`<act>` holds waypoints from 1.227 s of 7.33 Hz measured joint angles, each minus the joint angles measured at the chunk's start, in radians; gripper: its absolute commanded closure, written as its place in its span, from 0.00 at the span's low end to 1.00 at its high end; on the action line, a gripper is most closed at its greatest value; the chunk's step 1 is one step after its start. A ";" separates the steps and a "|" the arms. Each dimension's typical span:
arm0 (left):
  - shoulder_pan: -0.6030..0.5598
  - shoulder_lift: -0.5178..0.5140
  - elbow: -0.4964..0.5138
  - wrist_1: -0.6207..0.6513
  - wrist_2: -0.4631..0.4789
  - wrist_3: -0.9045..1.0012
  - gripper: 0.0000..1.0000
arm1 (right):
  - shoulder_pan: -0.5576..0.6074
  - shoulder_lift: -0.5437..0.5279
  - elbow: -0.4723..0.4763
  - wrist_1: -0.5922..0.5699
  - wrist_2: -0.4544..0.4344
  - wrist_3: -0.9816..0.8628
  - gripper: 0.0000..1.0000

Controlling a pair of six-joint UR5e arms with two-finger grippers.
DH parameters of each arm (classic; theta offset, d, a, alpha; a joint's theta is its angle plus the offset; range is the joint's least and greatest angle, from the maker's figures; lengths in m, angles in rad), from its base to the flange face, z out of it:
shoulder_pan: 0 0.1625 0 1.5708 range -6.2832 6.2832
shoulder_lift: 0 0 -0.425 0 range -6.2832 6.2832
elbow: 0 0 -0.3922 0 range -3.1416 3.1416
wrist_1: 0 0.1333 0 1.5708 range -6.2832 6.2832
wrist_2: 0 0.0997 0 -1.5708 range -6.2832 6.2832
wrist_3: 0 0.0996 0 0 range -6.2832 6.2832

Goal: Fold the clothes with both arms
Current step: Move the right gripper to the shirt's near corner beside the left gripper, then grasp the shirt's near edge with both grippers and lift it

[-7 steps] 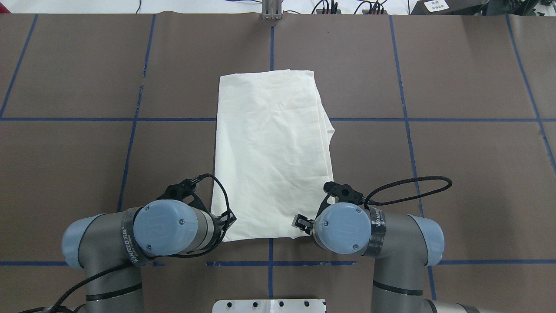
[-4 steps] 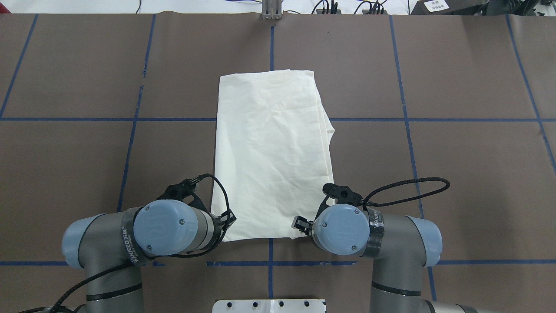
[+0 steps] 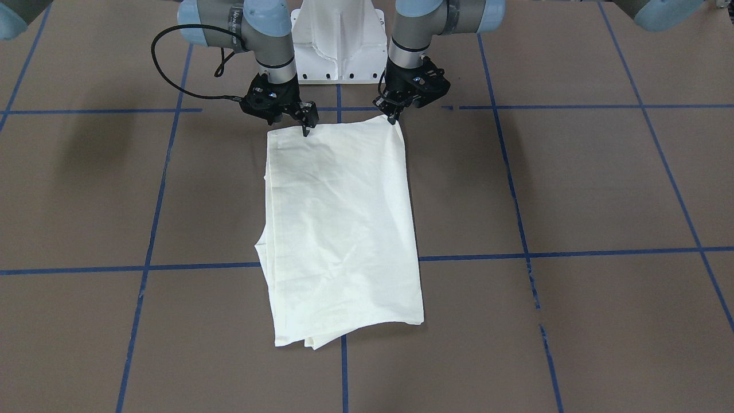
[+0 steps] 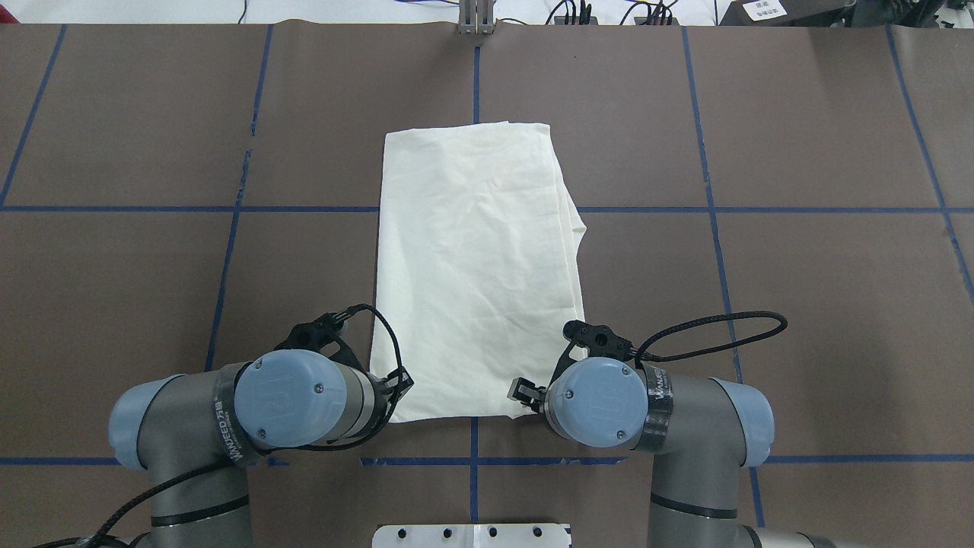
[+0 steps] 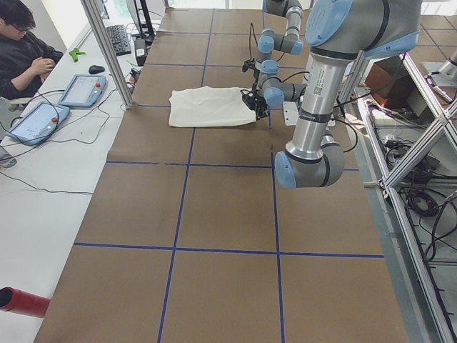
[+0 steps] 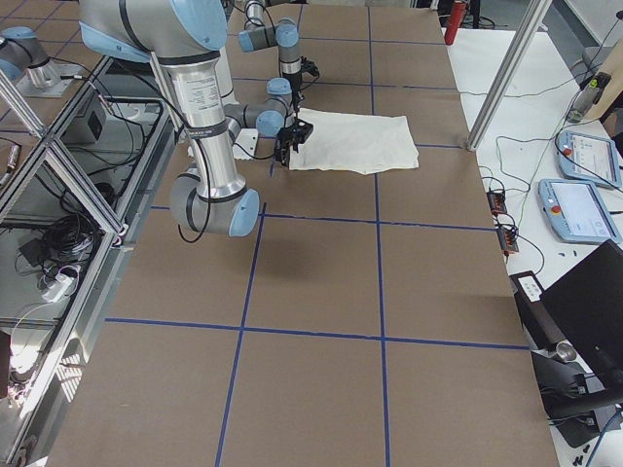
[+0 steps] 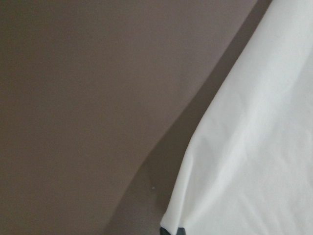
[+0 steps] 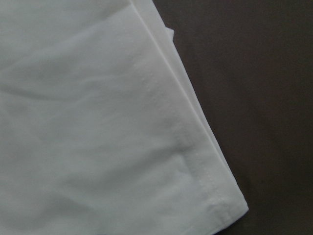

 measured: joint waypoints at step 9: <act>0.000 -0.006 0.006 -0.001 0.003 0.000 1.00 | 0.001 0.001 0.000 0.005 0.001 -0.008 1.00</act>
